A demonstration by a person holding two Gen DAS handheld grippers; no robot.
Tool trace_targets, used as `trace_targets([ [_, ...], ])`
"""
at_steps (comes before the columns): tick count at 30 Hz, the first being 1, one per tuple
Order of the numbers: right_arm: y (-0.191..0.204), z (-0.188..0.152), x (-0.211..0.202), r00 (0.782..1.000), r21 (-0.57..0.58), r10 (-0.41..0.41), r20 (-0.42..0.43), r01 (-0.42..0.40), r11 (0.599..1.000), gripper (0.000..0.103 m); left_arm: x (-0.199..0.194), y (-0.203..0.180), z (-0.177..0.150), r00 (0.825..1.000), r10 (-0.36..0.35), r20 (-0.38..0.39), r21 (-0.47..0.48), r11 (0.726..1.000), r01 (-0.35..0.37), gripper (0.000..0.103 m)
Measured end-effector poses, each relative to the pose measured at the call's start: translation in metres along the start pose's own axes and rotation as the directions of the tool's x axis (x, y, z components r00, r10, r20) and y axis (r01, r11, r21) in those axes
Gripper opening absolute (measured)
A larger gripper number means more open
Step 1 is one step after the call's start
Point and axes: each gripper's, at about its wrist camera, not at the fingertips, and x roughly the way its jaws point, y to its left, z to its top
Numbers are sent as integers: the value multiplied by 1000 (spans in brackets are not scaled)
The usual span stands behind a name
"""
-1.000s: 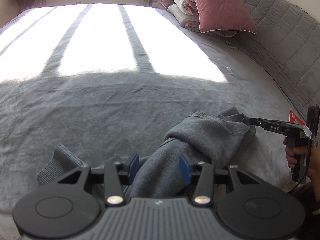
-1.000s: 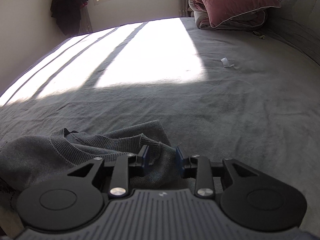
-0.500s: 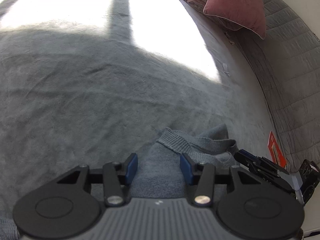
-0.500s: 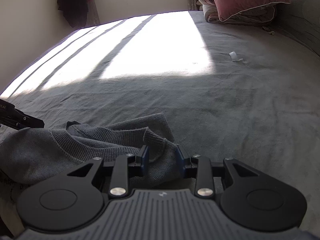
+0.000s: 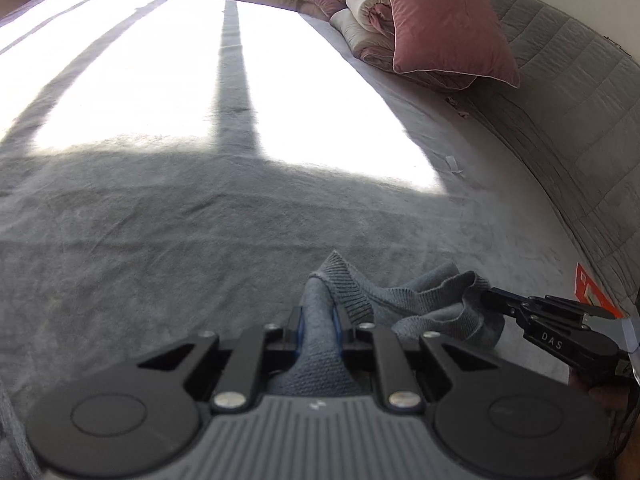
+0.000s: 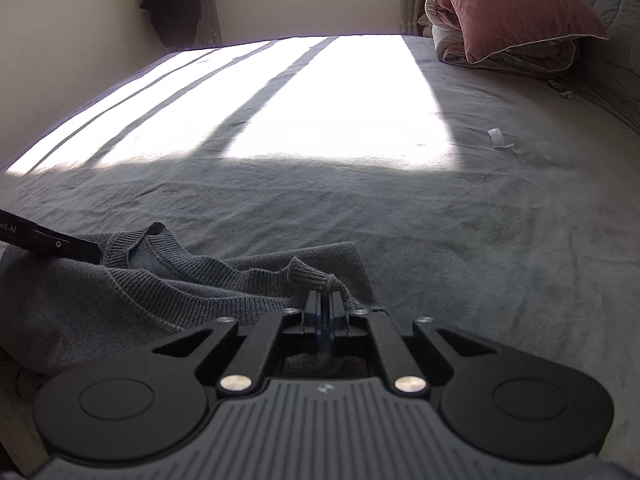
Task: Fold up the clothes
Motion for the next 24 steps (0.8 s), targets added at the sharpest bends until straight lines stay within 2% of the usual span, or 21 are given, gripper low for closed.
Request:
trace_targets([
  [2,4,9,-6,998,14,4,58,-5,1000,5,-16,-5,3,994,62,90,51,996,-67,13],
  [5,12,22,-14,991,41,3,134,-8,999,5,-38,-8,9,971,125,202,85,986,-145,12],
  [9,28,41,-20,979,44,-4,202,-5,999,4,-58,-7,26,928,197,315,100,966,-239,12],
  [13,43,66,-16,970,20,-8,242,3,1000,4,-56,-2,50,884,269,382,97,940,-327,12],
  [16,49,92,-1,965,11,-12,262,9,1000,4,-47,5,71,844,323,428,90,914,-395,12],
  [24,61,148,76,963,3,-54,262,55,998,3,8,40,125,742,460,488,10,847,-531,12],
])
